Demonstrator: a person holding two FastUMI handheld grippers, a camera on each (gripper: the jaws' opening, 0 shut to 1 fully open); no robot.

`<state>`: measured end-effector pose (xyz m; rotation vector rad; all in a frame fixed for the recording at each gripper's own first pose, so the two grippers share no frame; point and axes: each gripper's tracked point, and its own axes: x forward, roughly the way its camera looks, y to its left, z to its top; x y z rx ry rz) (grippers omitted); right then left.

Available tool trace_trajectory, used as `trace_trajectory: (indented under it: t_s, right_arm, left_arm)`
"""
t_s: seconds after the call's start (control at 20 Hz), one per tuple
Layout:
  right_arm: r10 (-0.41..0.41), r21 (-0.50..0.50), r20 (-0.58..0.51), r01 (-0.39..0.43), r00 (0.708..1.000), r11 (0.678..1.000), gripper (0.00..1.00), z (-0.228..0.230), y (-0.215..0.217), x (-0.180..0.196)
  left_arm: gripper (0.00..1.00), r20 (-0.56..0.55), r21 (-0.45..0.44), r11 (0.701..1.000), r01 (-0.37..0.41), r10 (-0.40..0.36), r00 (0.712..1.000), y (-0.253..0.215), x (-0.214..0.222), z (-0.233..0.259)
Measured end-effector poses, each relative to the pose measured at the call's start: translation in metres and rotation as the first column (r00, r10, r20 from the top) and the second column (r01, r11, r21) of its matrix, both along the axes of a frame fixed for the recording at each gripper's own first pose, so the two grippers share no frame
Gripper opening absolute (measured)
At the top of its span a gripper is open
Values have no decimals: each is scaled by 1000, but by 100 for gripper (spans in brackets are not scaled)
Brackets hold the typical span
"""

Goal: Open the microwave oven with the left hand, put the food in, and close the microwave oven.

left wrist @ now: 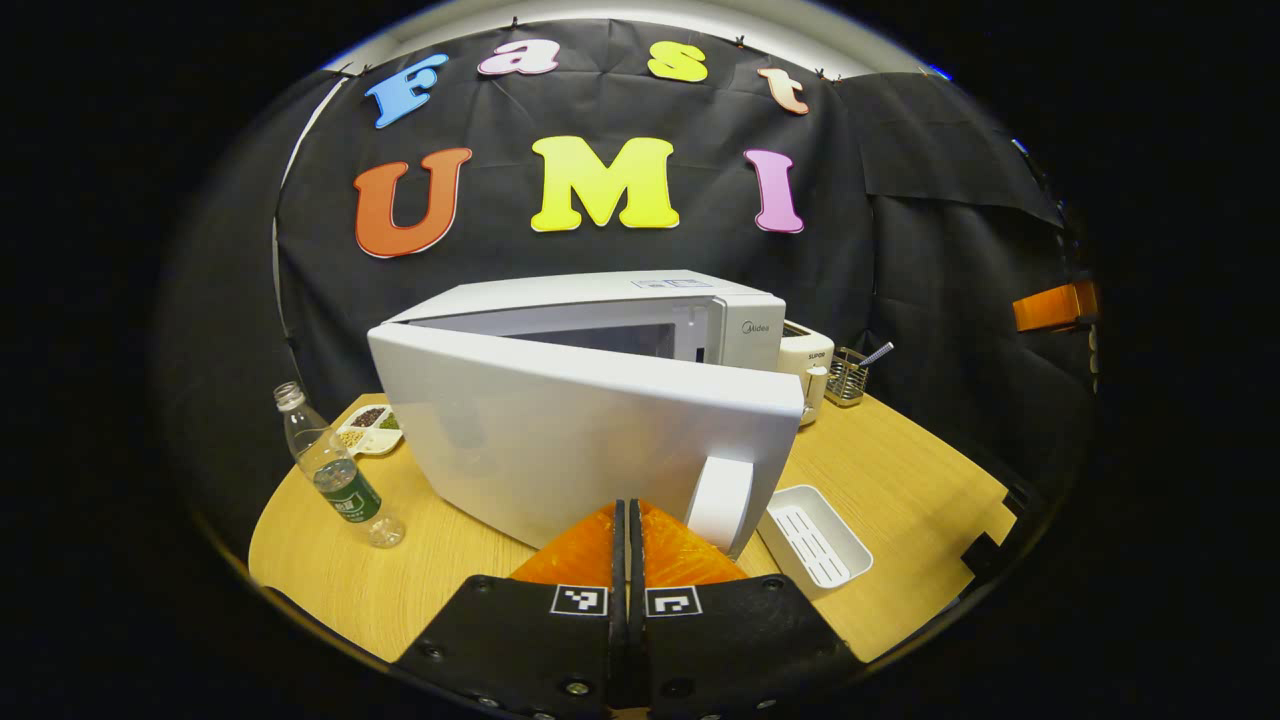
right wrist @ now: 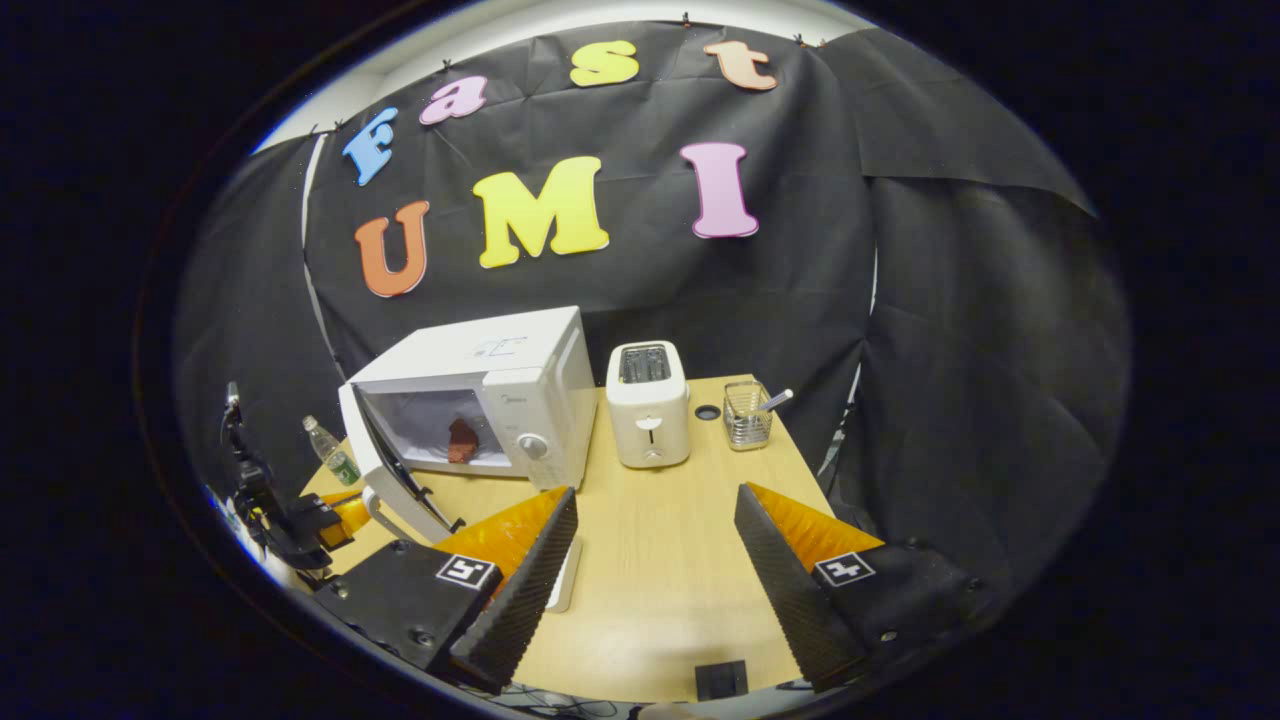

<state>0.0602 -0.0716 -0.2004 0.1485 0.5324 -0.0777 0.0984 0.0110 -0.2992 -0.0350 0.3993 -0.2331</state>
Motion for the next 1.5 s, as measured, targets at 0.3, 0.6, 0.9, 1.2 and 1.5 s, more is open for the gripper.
trace_trajectory:
  t_s: [0.3, 0.6, 0.9, 1.2, 1.5]
  right_arm:
    - [21, 26, -23, -20, 1000, 999, 100, -9, -18, 22]
    - [10, 40, -44, -8, 999, 999, 100, -16, -29, 29]
    - [-24, 30, -67, 26, 997, 999, 100, -21, -44, 24]
    - [-83, 23, -82, 85, 993, 996, 100, -20, -65, 14]
    - [-93, 13, -76, 94, 993, 995, 100, -12, -59, 9]
  left_arm:
    - [10, -13, -18, 1000, -20, 19, 1000, -26, 44, -1]
    - [0, -17, -18, 1000, 2, -3, 1000, -48, 83, -4]
    - [0, -45, -51, 999, 2, -5, 999, -59, 120, -12]
    - [0, -66, -51, 999, 3, -6, 998, -63, 136, -15]
    - [0, -126, -100, 994, -32, 19, 992, -70, 147, -29]
